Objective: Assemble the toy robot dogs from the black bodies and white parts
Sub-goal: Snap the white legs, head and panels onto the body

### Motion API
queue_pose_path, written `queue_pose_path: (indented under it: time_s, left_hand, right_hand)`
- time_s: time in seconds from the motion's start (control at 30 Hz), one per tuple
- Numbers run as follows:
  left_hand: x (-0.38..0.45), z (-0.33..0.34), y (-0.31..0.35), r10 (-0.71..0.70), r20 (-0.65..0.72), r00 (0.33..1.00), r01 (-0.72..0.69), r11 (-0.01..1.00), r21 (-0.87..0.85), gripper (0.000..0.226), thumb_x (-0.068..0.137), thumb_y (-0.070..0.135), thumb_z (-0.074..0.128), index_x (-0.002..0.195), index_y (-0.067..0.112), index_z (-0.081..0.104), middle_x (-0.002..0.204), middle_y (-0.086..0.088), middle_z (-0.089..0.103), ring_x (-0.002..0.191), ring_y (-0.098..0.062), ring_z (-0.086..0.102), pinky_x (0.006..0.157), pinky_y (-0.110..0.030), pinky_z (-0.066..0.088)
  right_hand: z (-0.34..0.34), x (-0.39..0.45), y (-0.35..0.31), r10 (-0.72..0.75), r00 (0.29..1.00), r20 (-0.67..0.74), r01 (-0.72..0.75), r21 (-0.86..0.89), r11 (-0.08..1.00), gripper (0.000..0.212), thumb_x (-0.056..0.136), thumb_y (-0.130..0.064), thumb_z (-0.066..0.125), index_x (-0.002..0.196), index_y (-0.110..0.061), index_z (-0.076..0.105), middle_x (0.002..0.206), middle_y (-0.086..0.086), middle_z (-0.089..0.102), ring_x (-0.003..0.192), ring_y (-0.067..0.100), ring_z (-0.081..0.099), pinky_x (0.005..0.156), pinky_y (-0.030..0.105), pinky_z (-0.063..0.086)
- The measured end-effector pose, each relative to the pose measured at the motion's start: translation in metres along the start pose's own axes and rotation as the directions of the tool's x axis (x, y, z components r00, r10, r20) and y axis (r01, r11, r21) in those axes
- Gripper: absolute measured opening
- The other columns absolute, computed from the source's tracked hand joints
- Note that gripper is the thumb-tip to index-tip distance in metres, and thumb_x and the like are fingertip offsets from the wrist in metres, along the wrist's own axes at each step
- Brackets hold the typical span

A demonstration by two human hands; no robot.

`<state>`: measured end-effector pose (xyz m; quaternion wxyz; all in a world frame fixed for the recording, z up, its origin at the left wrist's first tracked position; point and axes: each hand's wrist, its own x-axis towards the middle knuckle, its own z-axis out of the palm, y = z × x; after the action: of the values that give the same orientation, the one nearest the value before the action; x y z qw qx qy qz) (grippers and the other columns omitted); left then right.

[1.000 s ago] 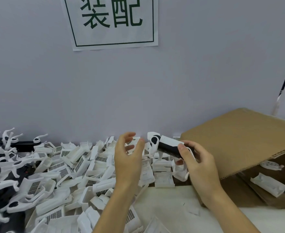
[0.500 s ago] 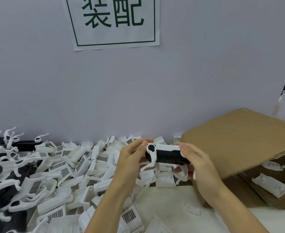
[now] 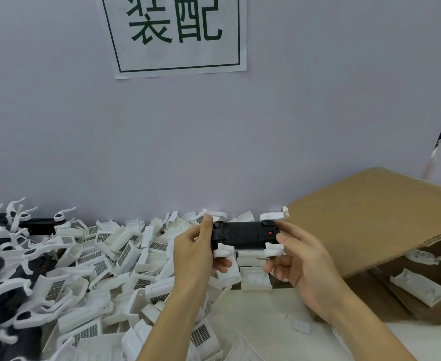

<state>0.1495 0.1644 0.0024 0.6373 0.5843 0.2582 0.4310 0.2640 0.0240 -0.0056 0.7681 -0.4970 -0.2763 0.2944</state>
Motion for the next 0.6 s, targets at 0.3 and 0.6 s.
queue_pose_path:
  time_s: [0.3,0.6]
  left_hand:
    - [0.0041,0.0058,-0.0017,-0.067,0.055,0.996,0.068,0.998,-0.016,0.038,0.096,0.046,0.063,0.095,0.008,0.061,0.073,-0.005,0.071,0.05,-0.023,0.063,0.038,-0.029,0.045]
    - [0.007,0.0009,-0.0012,-0.18,0.193,0.965,0.21,0.966,-0.151,0.02,0.098,0.04,0.062,0.102,0.028,0.077,0.095,0.004,0.075,0.085,-0.016,0.072,0.07,-0.032,0.058]
  right_hand:
    - [-0.0005,-0.0001,-0.0014,-0.02,0.997,-0.07,0.01,-0.139,0.99,0.039,0.075,-0.039,0.076,0.108,-0.018,0.073,0.105,0.013,0.074,0.064,0.03,0.069,0.048,0.027,0.049]
    - [0.0014,-0.004,-0.0041,-0.433,0.899,-0.059,0.379,-0.391,0.839,0.033,0.087,0.006,0.072,0.101,-0.024,0.069,0.098,-0.011,0.074,0.089,0.009,0.073,0.07,0.016,0.056]
